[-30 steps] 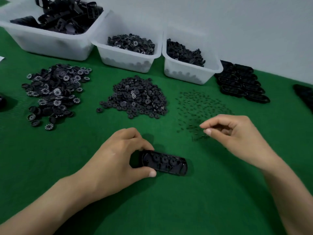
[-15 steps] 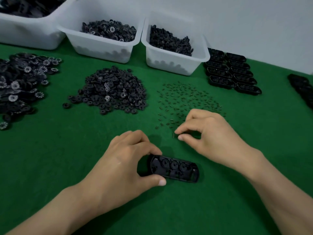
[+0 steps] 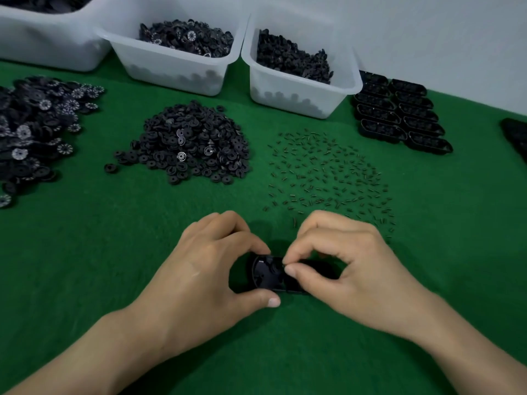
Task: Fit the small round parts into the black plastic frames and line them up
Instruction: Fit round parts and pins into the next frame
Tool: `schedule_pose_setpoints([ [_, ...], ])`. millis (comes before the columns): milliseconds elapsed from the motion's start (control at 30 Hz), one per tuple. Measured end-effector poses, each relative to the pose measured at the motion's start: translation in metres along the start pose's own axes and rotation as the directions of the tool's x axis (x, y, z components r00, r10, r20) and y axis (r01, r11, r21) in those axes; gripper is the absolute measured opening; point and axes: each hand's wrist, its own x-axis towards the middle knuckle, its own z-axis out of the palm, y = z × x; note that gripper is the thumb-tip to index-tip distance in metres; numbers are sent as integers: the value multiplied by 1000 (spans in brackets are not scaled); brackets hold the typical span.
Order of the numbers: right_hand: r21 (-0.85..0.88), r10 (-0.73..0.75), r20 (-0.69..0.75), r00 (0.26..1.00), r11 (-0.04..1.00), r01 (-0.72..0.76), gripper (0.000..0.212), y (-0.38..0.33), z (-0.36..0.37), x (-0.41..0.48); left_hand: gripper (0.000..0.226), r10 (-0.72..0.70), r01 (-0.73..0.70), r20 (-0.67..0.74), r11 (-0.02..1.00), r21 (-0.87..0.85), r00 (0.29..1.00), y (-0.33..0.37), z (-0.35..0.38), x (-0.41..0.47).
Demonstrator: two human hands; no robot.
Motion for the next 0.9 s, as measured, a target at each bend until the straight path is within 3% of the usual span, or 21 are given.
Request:
schedule_pose_setpoints([
  [100, 39, -8, -74, 997, 999, 11, 3, 1, 12, -2, 49, 1, -1, 2, 1000, 5, 1000, 0, 0, 0],
  [633, 87, 8, -146, 989, 996, 5, 4, 8, 22, -3, 44, -35, 35, 12, 999, -32, 999, 1, -1, 0],
  [800, 20, 17, -91, 996, 1000, -16, 5, 6, 15, -1, 46, -34, 34, 6, 999, -27, 999, 2, -1, 0],
  [900, -149, -43, -27, 999, 988, 38, 5, 2, 8, 2, 43, -33, 33, 1, 999, -23, 999, 2, -1, 1],
])
